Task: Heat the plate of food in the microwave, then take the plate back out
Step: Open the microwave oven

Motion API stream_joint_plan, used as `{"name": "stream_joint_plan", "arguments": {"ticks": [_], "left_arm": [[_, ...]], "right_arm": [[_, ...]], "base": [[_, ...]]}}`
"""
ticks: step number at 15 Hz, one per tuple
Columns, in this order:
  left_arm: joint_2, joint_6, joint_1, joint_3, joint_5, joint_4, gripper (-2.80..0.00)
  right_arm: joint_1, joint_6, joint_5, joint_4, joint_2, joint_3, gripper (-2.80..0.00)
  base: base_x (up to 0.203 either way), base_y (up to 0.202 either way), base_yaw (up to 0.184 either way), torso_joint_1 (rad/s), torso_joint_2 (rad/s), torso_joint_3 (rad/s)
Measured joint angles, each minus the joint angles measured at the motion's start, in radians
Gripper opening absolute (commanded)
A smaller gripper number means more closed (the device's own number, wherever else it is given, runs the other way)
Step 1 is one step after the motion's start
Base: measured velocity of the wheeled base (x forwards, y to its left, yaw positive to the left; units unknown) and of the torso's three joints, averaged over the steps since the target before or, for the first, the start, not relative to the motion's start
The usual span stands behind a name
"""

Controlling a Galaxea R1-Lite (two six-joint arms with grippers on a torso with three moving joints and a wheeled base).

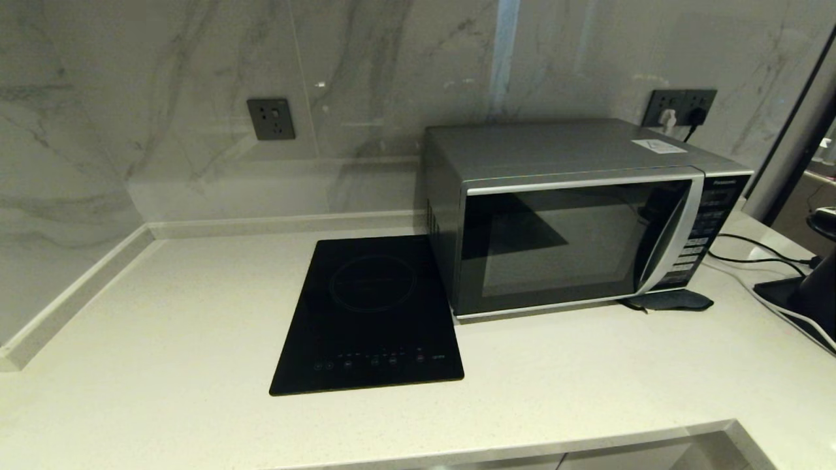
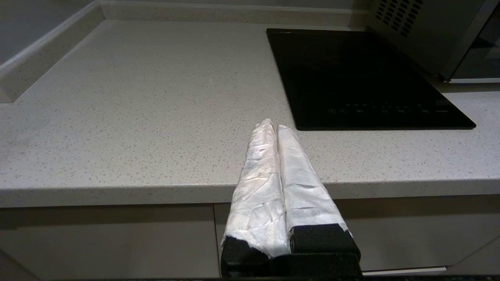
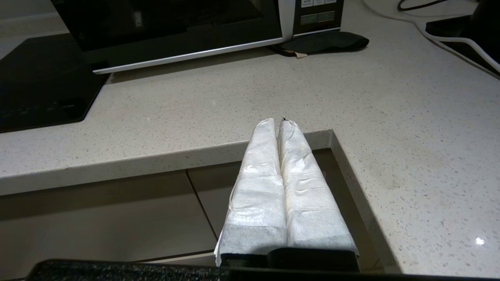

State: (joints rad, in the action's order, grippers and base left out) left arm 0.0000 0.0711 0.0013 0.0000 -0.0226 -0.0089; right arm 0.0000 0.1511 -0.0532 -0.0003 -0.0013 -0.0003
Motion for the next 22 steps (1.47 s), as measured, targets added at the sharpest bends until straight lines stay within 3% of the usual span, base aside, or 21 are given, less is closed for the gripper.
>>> {"name": "stream_joint_plan", "arguments": {"ticks": [4,9,12,17,20,22], "left_arm": [[0.0,0.0,0.0,0.0,0.0,0.0,-2.8],[0.0,0.0,0.0,0.0,0.0,0.0,-2.8],[0.0,0.001,0.0,0.0,0.0,0.0,-2.8],[0.0,0.0,0.0,0.0,0.0,0.0,-2.8],[0.0,0.0,0.0,0.0,0.0,0.0,-2.8],[0.0,0.0,0.0,0.0,0.0,0.0,-2.8]], "right_arm": [[0.0,0.002,0.003,0.002,0.003,-0.112,-2.8],[-0.002,-0.002,0.019,0.234,0.106,-0.448,-2.8],[-0.024,-0.027,0.0,0.279,0.277,-0.621,-2.8],[-0.052,-0.21,-0.162,0.249,0.58,-0.802,-2.8],[-0.043,-0.275,-0.298,0.086,0.74,-0.804,-2.8],[0.032,-0.313,-0.428,-0.075,0.838,-0.772,-2.8]], "base": [[0.0,0.0,0.0,0.0,0.0,0.0],[0.0,0.0,0.0,0.0,0.0,0.0],[0.0,0.0,0.0,0.0,0.0,0.0],[0.0,0.0,0.0,0.0,0.0,0.0],[0.0,0.0,0.0,0.0,0.0,0.0],[0.0,0.0,0.0,0.0,0.0,0.0]]}}
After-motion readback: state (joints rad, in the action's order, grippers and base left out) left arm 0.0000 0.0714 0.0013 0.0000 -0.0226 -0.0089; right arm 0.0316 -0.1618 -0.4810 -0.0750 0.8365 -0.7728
